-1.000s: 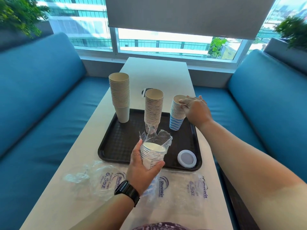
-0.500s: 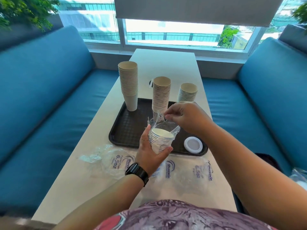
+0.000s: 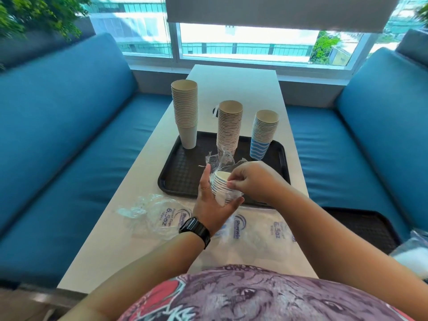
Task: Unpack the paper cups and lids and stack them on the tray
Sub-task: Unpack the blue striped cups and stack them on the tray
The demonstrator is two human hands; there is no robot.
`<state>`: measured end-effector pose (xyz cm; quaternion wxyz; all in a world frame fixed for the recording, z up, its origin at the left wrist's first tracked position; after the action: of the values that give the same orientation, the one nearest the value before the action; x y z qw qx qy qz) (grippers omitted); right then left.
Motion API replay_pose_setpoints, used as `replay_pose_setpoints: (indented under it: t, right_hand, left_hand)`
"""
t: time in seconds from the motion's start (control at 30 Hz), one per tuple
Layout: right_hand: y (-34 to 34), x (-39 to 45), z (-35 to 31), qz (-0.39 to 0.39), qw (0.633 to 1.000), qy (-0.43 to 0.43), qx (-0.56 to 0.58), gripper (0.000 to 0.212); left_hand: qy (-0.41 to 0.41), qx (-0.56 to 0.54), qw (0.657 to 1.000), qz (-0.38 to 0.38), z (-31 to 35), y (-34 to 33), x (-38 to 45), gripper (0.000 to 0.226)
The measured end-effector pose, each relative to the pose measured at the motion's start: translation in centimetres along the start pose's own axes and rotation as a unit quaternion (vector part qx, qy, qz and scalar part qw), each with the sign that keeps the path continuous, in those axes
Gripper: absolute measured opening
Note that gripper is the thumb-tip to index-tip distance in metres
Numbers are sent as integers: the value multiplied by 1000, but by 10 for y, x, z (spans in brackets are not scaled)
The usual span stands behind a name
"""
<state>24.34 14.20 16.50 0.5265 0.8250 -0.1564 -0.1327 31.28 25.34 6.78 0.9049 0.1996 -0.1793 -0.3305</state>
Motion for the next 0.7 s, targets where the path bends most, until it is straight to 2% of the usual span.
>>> replay_pose_setpoints:
  t: [0.47, 0.7]
  right_hand:
    - [2, -4, 1, 10, 1000, 9, -4, 18]
    - [20, 1, 11, 115, 992, -1, 55, 14]
  left_hand:
    - [27, -9, 999, -19, -3, -1, 3, 91]
    - [1, -17, 1000, 5, 1, -1, 1, 82]
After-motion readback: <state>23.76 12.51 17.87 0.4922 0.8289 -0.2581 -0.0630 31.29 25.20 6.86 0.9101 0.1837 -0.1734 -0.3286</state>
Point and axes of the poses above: each hand's wrist, its own x-axis towards the middle knuckle, its own y-axis out of the back of the hand, z = x × y, the point moved 4 cm from there along x, towards the middle knuckle, and after that the axes turned 1 degree about x, right-handed, at the moved point
